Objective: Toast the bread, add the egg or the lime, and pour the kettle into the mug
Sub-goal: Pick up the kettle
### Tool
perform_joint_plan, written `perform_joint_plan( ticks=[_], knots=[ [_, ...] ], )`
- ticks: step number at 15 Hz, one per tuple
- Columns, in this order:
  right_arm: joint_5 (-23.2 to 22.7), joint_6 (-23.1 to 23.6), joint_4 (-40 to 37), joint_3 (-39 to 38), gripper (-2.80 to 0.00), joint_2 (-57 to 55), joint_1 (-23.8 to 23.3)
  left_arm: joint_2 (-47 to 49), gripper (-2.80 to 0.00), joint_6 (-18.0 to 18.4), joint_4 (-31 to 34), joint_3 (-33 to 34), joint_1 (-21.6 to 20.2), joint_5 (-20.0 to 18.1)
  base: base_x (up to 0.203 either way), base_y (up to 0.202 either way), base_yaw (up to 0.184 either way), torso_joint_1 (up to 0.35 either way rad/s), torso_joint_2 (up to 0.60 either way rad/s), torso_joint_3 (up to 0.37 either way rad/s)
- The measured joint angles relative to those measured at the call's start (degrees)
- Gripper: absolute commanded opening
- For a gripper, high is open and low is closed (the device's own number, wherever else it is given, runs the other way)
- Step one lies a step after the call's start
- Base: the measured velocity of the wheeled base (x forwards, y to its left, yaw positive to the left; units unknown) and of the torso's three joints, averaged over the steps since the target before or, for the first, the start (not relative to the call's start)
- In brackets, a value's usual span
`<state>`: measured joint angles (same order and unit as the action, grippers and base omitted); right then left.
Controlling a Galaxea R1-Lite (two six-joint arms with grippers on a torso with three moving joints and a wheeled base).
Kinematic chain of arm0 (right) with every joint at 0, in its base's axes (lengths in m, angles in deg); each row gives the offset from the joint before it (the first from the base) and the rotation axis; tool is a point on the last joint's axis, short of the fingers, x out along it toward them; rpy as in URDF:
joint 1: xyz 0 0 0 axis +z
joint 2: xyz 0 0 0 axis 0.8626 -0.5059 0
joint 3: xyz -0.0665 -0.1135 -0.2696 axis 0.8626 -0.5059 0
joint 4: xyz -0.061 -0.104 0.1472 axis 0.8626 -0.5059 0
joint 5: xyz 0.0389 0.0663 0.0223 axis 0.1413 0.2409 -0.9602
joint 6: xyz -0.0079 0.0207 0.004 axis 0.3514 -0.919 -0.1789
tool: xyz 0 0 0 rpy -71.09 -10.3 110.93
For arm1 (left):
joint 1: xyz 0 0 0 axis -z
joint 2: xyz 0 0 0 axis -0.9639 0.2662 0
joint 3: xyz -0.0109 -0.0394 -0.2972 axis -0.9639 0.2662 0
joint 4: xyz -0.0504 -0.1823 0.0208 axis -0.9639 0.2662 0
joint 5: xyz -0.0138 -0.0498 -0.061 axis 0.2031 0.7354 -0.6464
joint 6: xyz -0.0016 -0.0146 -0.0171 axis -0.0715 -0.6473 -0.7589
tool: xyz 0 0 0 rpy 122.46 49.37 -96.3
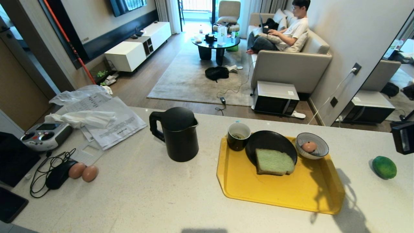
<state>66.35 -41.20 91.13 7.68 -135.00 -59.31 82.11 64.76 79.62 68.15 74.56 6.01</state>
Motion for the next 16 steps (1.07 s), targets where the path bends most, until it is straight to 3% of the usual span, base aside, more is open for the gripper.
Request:
perform_joint_plan(
  ticks=[4, 11, 16],
  knots=[
    [0.37, -5.51, 5.81, -11.56, -2.80, 13.61, -0.17, 0.00, -2.80, -0.02, -0.01, 0.00, 0.00, 0.02, 0.000, 0.000, 0.000, 0.000, 0.00, 0.000],
    [-0.11, -7.38, 7.48, -35.20, -2.80, 41.98, 0.27, 0.00, -2.80, 0.04, -0.01, 0.00, 0.00, 0.00, 0.000, 0.000, 0.000, 0.000, 0.00, 0.000],
    [-6.13, -8.84, 8.24, -47.90, -2.80, 57.39, 0.00, 0.00, -2.80, 0.01, 0.01, 0.00, 0.00, 0.00, 0.000, 0.000, 0.000, 0.000, 0.00, 0.000]
  ],
)
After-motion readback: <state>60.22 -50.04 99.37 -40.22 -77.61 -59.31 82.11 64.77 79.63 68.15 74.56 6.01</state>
